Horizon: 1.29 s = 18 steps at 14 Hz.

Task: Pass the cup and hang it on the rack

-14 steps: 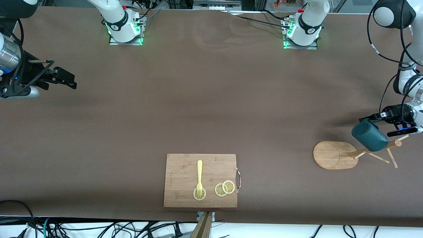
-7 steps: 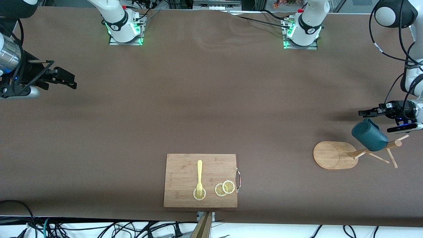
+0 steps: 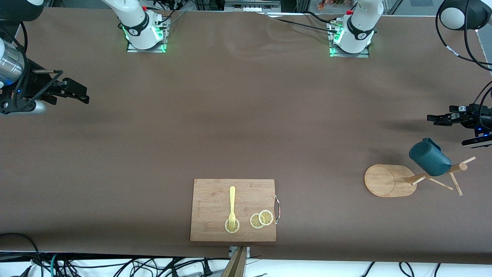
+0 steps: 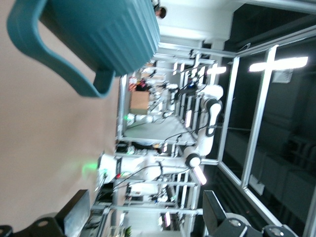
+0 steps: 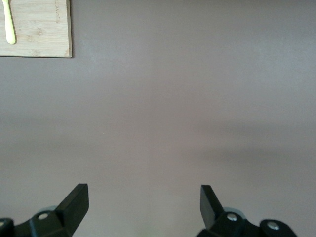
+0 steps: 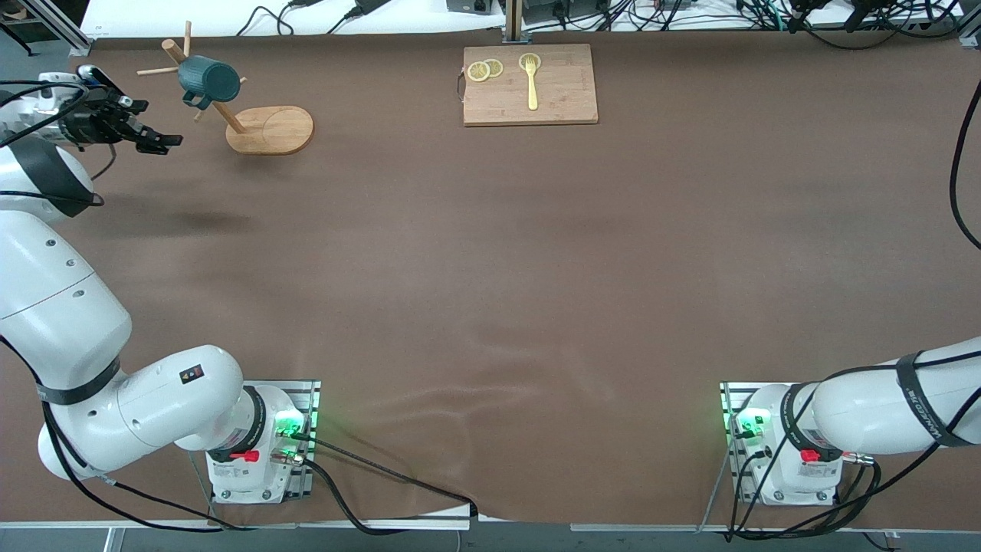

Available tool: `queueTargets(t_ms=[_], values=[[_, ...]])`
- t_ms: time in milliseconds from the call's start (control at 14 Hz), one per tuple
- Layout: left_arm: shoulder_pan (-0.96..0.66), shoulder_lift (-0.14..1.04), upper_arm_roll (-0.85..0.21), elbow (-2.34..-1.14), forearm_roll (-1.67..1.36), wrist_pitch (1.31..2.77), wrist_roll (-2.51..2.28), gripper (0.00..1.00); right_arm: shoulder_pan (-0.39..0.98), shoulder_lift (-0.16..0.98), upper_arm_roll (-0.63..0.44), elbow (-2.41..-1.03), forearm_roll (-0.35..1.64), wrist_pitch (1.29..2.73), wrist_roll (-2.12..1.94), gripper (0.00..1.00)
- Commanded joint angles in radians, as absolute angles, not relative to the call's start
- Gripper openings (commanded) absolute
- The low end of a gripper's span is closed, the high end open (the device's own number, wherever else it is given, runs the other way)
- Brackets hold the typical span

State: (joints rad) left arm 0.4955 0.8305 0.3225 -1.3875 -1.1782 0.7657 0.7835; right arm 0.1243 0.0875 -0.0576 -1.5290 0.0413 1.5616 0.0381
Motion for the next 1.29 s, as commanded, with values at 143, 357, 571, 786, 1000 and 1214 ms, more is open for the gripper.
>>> queueTargets(t_ms=[143, 357, 571, 786, 1000, 1214], values=[[0.502, 0.775, 0.328, -1.202, -0.961, 0.738, 0.79, 1.0, 0.118, 0.091, -0.052, -1.514, 0.041, 1.546, 0.046, 1.0], [0.467, 0.706, 0.324, -1.141, -0.841, 0.782, 0.788, 1.0, 0.118, 0.091, -0.052, -1.516, 0.041, 1.531, 0.051, 1.0], [0.37, 0.612, 0.318, -1.144, -0.691, 0.889, 0.788, 1.0, 0.118, 0.091, -0.052, -1.516, 0.041, 1.529, 0.051, 1.0], [0.25, 0.543, 0.31, -1.144, -0.569, 1.001, 0.761, 1.0, 0.118, 0.091, -0.052, -1.516, 0.041, 1.529, 0.051, 1.0], [0.163, 0.48, 0.264, -1.147, -0.456, 1.081, 0.643, 1.0, 0.118, 0.091, -0.052, -1.516, 0.041, 1.528, 0.051, 1.0], [0.156, 0.428, 0.082, -1.157, -0.272, 1.173, 0.517, 1.0, 0.118, 0.091, -0.052, -1.516, 0.041, 1.529, 0.051, 1.0]])
